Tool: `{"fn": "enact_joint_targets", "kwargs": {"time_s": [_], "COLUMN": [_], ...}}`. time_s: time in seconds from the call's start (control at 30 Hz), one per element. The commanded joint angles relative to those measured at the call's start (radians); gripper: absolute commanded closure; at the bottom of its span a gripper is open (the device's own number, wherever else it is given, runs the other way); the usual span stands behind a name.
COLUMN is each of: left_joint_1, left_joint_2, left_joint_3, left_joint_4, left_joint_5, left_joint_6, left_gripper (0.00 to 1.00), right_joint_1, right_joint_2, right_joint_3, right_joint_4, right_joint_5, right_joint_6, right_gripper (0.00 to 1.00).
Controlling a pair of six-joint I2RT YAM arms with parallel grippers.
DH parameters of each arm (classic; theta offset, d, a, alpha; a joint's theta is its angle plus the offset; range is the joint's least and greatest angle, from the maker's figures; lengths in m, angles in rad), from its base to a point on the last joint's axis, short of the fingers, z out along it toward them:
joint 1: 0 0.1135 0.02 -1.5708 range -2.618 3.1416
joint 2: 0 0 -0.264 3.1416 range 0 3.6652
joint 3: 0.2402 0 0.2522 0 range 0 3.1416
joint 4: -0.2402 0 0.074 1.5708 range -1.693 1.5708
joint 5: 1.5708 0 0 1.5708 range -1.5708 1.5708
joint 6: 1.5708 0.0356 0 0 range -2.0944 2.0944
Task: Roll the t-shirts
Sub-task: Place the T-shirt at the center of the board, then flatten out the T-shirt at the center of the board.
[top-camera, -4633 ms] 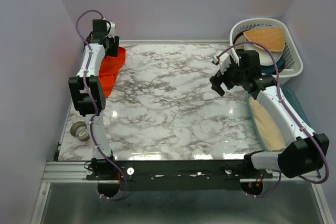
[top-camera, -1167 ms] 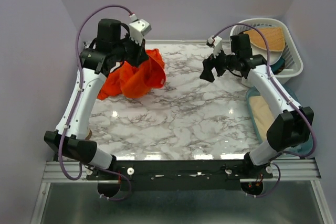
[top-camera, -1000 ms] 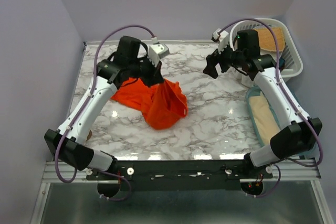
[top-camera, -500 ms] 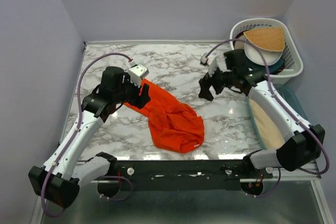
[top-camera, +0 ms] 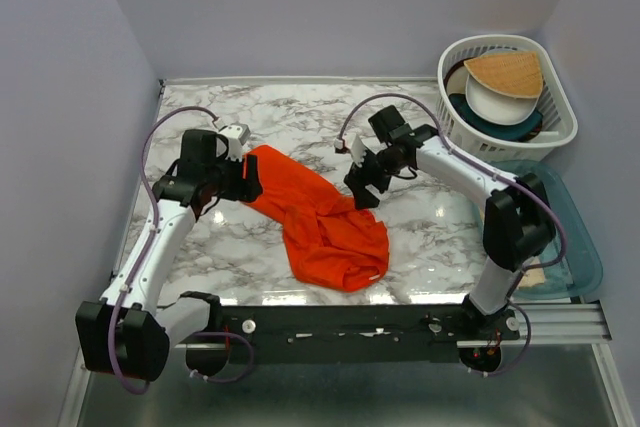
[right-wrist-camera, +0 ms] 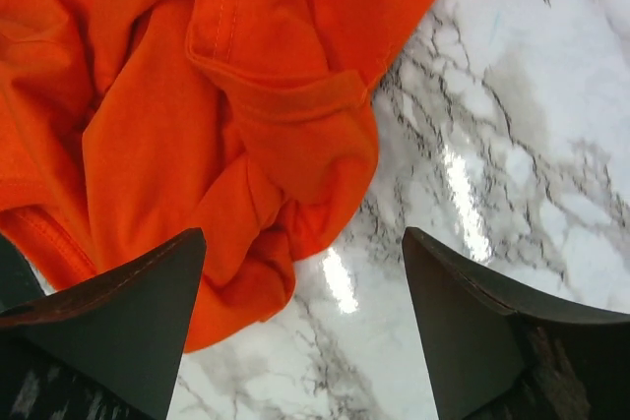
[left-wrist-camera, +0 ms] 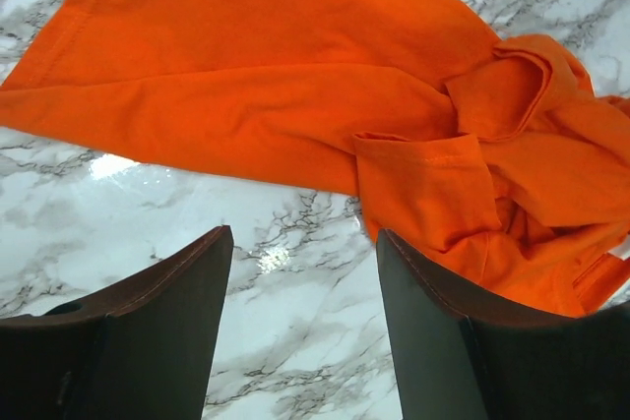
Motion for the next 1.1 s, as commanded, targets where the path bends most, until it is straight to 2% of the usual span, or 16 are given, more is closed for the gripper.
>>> {"fn": "enact_joint_targets", "kwargs": {"time_s": [0.0,0.07,0.17,0.2,0.27,0.3,0.33,0.43,0.53,0.67,0.83,0.93,1.07], "left_joint_1": [0.062,0.080,0.107,0.110,0.113,0.114,0.117,0.122,0.122,0.122,0.122,0.122,0.122], "left_joint_2": [0.013,0.051,0.126,0.151,0.223,0.245,0.260,0.289,0.311,0.338,0.352,0.346,0.371], "left_joint_3": [0.015,0.032,0.074,0.089,0.137,0.153,0.182,0.219,0.250,0.275,0.284,0.276,0.264], "left_joint_4": [0.026,0.031,0.026,0.015,0.002,-0.011,-0.012,0.001,0.011,0.026,0.038,0.050,0.089], "left_joint_5": [-0.028,-0.068,-0.122,-0.134,-0.143,-0.146,-0.143,-0.134,-0.132,-0.106,-0.112,-0.116,-0.132], "left_joint_6": [-0.050,-0.062,-0.070,-0.062,-0.054,-0.053,-0.054,-0.053,-0.050,-0.037,-0.011,0.018,0.038], "left_gripper": [0.28,0.27,0.27,0.27,0.27,0.28,0.28,0.29,0.29,0.29,0.29,0.29,0.28], "right_joint_1": [0.039,0.067,0.099,0.102,0.107,0.105,0.105,0.099,0.095,0.096,0.096,0.095,0.096], "right_joint_2": [0.133,0.175,0.242,0.255,0.285,0.288,0.284,0.229,0.088,-0.095,-0.289,-0.354,-0.396], "right_joint_3": [0.104,0.139,0.167,0.168,0.187,0.194,0.202,0.253,0.277,0.348,0.380,0.350,0.215], "right_joint_4": [-0.013,-0.022,0.009,0.019,0.033,0.035,0.035,-0.003,-0.019,-0.034,0.000,0.019,0.084], "right_joint_5": [-0.122,-0.148,-0.110,-0.098,-0.062,-0.044,-0.025,0.064,0.081,0.065,0.146,0.215,0.336], "right_joint_6": [-0.097,-0.114,-0.094,-0.074,-0.066,-0.066,-0.069,-0.099,-0.126,-0.126,-0.120,-0.143,-0.143], "right_gripper": [0.11,0.11,0.13,0.18,0.34,0.57,0.68,0.91,0.97,0.99,0.99,0.99,0.99]}}
